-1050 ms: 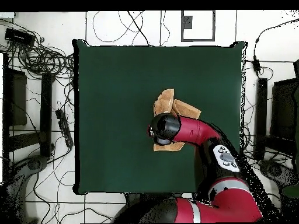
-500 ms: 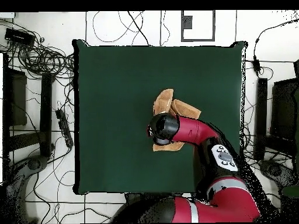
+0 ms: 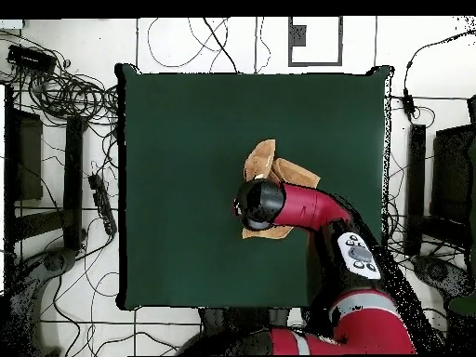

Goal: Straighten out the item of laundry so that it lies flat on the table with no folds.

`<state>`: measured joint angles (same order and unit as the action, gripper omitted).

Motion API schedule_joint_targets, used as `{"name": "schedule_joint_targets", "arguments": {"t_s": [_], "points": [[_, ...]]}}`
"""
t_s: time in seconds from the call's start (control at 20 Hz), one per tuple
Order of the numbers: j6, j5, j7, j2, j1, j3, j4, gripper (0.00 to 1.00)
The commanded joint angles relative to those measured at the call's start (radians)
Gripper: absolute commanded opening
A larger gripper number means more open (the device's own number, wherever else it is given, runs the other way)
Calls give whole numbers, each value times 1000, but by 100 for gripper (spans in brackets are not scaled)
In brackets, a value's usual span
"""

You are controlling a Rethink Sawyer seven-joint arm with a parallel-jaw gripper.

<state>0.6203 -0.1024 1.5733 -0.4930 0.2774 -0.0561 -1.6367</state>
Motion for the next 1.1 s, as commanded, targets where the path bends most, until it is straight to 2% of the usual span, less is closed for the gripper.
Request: {"name": "schedule_joint_targets", "arguments": {"t_s": [0.05, 0.55, 0.95, 1.1], "points": [[193, 25, 101, -224, -67, -21, -73, 0], [457, 54, 14, -434, -2, -44, -85, 0], [571, 64, -157, -518, 155, -77, -106, 0], [645, 44, -217, -547, 218, -86, -73, 0]]}}
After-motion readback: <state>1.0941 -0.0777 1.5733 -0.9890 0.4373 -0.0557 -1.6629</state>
